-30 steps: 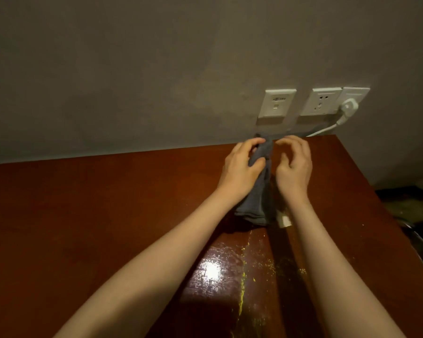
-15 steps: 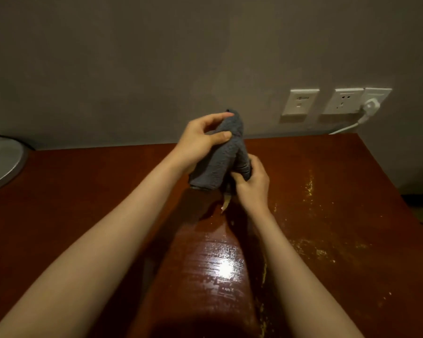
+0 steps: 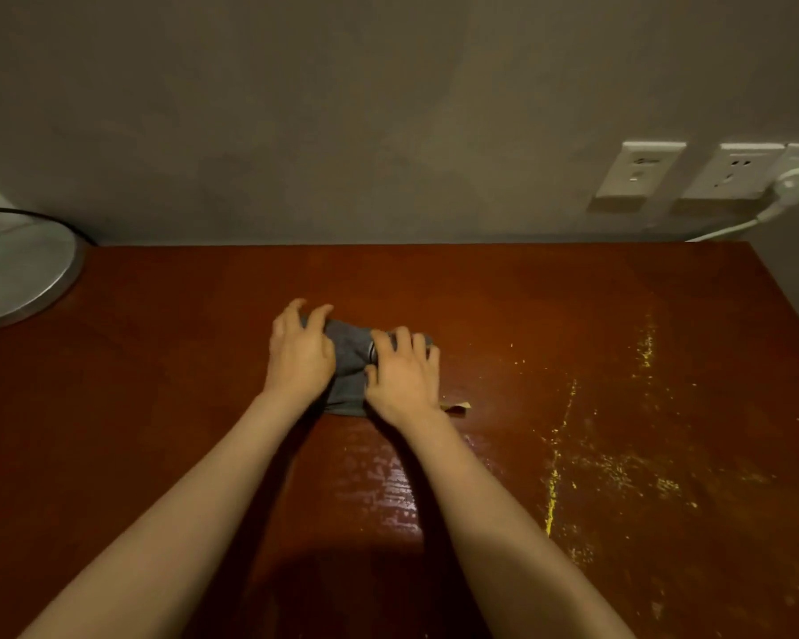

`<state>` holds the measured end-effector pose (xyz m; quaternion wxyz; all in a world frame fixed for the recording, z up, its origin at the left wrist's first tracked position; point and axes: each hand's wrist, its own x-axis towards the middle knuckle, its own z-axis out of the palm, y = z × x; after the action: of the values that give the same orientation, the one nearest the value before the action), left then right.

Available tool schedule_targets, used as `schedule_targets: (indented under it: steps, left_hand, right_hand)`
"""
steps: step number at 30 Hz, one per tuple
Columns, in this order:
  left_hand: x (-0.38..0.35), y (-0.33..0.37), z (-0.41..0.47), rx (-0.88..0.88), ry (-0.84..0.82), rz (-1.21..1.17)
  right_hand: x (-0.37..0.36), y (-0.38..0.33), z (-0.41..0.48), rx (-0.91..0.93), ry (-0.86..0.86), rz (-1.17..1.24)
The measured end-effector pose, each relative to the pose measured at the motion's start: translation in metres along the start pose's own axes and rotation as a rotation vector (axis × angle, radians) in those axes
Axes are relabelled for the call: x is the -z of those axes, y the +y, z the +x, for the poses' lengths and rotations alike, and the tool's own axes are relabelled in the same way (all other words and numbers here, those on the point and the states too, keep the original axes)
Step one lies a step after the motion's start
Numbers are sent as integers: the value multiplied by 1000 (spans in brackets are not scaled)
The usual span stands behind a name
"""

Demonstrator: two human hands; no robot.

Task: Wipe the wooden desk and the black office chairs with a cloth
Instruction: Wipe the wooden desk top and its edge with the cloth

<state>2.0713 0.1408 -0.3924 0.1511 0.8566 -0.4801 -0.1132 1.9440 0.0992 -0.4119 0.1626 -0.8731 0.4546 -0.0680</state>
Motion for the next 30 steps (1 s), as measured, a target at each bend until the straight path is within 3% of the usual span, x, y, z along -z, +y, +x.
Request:
schedule_targets:
  steps: [2,5,11,22,26,30]
  left_hand:
    - [4,-8,2,-254,-128,-3]
    - [5,-10,11,-400,-392,146]
    - [-31,36,23,-415,-235,140]
    - [-101,208,18,-598,-242,246]
    - [-79,214,9,-597,-192,290]
    - [-25,186,4,-606,-168,369]
  right_hand:
    - [1,13,6,40,28,-17]
    - [3,31,11,52,48,-15]
    - [18,70,11,-20,65,-20]
    - [79,214,-27,-368,43,-112]
    - [97,204,-36,-344,7,-37]
    - [109,154,-45,-273,41,189]
